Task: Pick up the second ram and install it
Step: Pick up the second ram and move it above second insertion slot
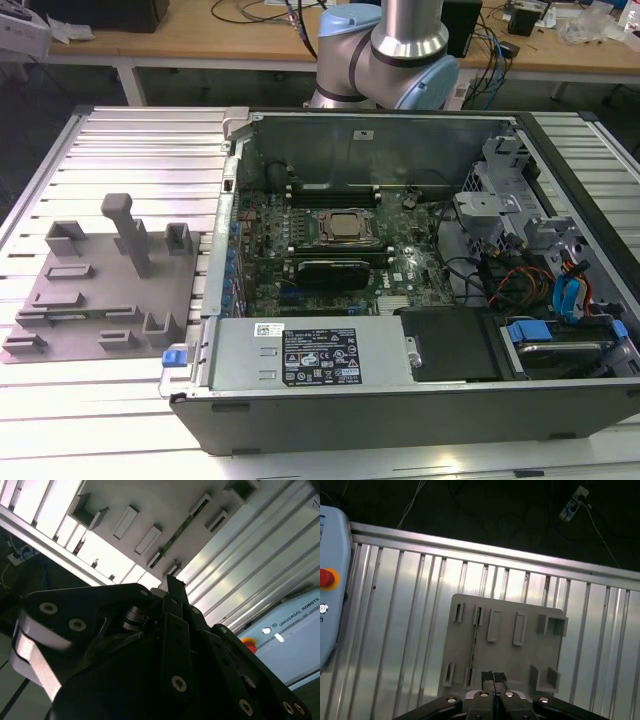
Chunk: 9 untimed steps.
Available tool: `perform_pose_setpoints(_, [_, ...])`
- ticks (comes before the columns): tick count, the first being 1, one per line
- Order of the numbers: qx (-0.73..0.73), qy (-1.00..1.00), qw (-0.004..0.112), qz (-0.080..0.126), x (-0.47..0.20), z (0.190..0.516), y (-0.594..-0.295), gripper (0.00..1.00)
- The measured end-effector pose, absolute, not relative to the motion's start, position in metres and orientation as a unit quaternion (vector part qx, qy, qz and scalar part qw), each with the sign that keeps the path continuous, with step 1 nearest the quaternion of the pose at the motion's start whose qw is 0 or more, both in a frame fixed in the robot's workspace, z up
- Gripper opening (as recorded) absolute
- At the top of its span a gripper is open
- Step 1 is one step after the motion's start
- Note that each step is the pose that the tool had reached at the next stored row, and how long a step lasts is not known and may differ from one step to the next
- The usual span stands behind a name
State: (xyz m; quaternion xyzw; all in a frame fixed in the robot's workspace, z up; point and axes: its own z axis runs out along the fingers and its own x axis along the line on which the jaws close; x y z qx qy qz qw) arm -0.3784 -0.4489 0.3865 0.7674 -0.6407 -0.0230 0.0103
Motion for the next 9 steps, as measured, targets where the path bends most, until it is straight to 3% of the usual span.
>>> perform_pose_setpoints(9, [0.800,-0.600,0.011,-0.022,-0.3784,0.3864,-0.4489,0.08])
